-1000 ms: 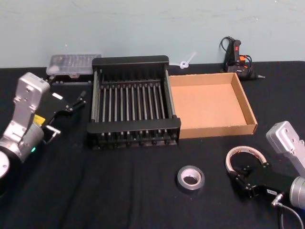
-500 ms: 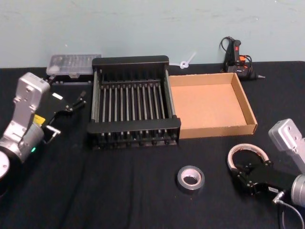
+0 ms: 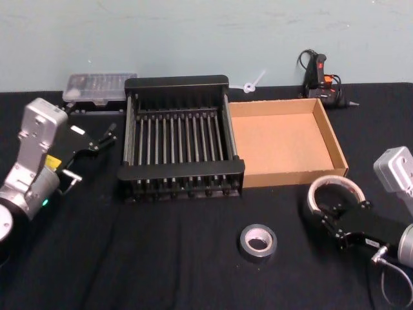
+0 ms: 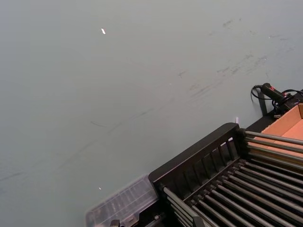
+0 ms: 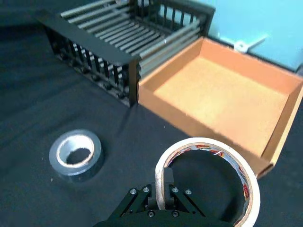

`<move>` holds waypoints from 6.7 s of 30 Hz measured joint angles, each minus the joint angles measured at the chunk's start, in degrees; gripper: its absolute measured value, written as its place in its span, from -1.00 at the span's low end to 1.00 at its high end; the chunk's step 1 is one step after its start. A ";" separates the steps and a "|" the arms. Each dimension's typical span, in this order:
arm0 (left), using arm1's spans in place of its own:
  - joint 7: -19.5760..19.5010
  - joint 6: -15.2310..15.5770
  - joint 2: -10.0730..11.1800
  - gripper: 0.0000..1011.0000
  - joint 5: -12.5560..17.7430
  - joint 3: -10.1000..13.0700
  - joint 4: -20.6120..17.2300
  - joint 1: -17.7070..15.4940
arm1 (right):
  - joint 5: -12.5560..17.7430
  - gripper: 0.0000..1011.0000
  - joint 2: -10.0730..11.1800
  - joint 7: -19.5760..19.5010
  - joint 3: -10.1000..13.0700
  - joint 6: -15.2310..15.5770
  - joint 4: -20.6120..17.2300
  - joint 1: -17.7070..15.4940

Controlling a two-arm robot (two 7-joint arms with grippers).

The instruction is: Pick up the white tape and place it into the black box , Pick up the silver tape and place it into the brown box.

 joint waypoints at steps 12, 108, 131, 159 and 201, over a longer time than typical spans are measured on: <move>0.00 0.00 0.00 0.98 0.00 0.00 0.00 0.00 | -2.89 -0.81 -1.52 0.35 -1.17 -3.57 0.82 3.67; 0.00 0.00 0.00 0.98 0.00 0.00 0.00 0.00 | -11.50 -0.80 -25.43 12.49 -21.64 -14.04 37.87 40.92; 0.00 0.00 0.00 0.98 0.00 0.00 0.00 0.00 | -11.42 0.62 -25.36 12.35 -21.53 -13.96 37.74 40.81; 0.00 0.00 0.00 0.98 0.00 0.00 0.00 0.00 | -8.68 0.98 -21.77 10.94 -18.68 -12.06 31.01 37.67; 0.00 0.00 0.00 0.98 0.00 0.00 0.00 0.00 | 0.86 0.98 -0.22 10.91 -13.47 -1.92 6.86 20.13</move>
